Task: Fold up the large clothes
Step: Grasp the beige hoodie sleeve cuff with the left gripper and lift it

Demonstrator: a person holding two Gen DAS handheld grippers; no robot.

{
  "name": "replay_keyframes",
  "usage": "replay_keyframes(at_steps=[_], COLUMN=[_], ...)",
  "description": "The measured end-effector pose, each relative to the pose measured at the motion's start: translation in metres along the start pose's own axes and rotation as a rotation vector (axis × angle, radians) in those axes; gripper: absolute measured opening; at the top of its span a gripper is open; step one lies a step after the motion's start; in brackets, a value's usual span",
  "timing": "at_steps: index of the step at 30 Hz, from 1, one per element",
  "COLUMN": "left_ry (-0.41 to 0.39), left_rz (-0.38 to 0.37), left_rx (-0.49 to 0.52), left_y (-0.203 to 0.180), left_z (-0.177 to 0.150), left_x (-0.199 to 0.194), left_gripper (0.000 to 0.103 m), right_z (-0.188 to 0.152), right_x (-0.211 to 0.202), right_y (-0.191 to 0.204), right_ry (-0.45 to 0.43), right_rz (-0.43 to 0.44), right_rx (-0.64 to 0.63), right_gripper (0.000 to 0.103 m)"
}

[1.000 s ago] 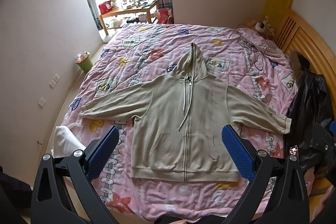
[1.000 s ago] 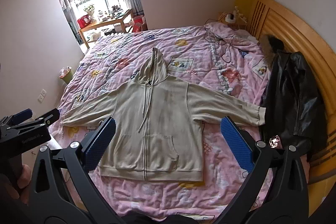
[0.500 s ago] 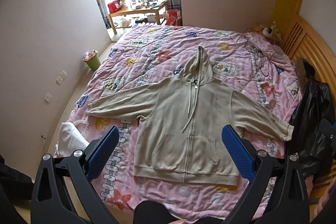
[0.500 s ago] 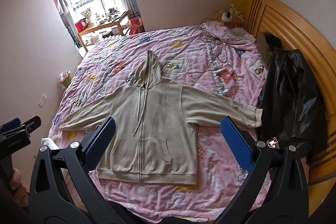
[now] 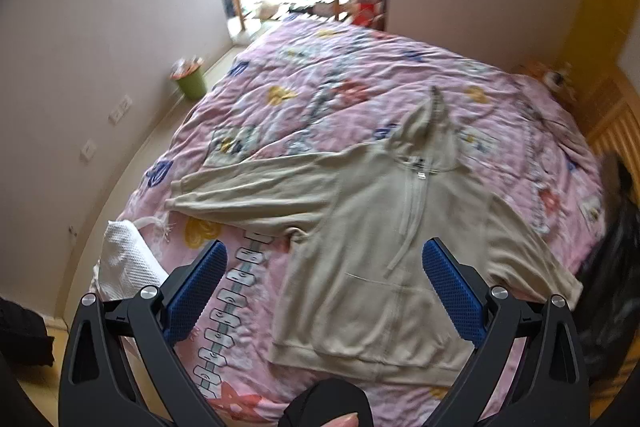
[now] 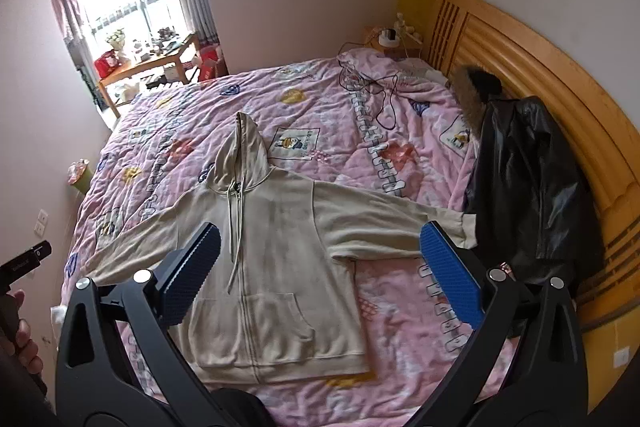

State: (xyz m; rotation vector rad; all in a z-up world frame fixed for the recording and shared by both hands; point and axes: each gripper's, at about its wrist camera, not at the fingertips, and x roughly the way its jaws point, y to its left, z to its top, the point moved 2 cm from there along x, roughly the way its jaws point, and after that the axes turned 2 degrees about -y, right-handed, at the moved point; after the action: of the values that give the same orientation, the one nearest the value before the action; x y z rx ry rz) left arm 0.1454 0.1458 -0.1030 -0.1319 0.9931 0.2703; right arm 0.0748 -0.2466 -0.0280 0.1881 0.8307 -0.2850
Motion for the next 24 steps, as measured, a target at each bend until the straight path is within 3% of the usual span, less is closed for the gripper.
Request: replay_keyframes(at_steps=[6, 12, 17, 21, 24], left_ry=[0.102, 0.218, 0.357, 0.450, 0.488], left_rz=[0.064, 0.131, 0.171, 0.197, 0.226], left_rx=[-0.117, -0.268, -0.342, -0.448, -0.575], left_y=[0.094, 0.193, 0.267, 0.319, 0.353], left_z=[0.045, 0.056, 0.031, -0.005, -0.033], left_x=[0.116, 0.258, 0.380, 0.451, 0.487], left_gripper=[0.095, 0.095, 0.095, 0.095, 0.095], right_z=[0.013, 0.002, -0.037, -0.082, -0.116], right_x=[0.064, 0.169, 0.290, 0.370, 0.416], right_y=[0.096, 0.235, 0.376, 0.479, 0.529], right_ry=[0.044, 0.113, 0.188, 0.256, 0.308], right_rz=[0.012, 0.144, 0.339, 0.466, 0.499], right_rx=[-0.045, -0.203, -0.327, -0.435, -0.486], right_gripper=[0.097, 0.097, 0.097, 0.097, 0.097])
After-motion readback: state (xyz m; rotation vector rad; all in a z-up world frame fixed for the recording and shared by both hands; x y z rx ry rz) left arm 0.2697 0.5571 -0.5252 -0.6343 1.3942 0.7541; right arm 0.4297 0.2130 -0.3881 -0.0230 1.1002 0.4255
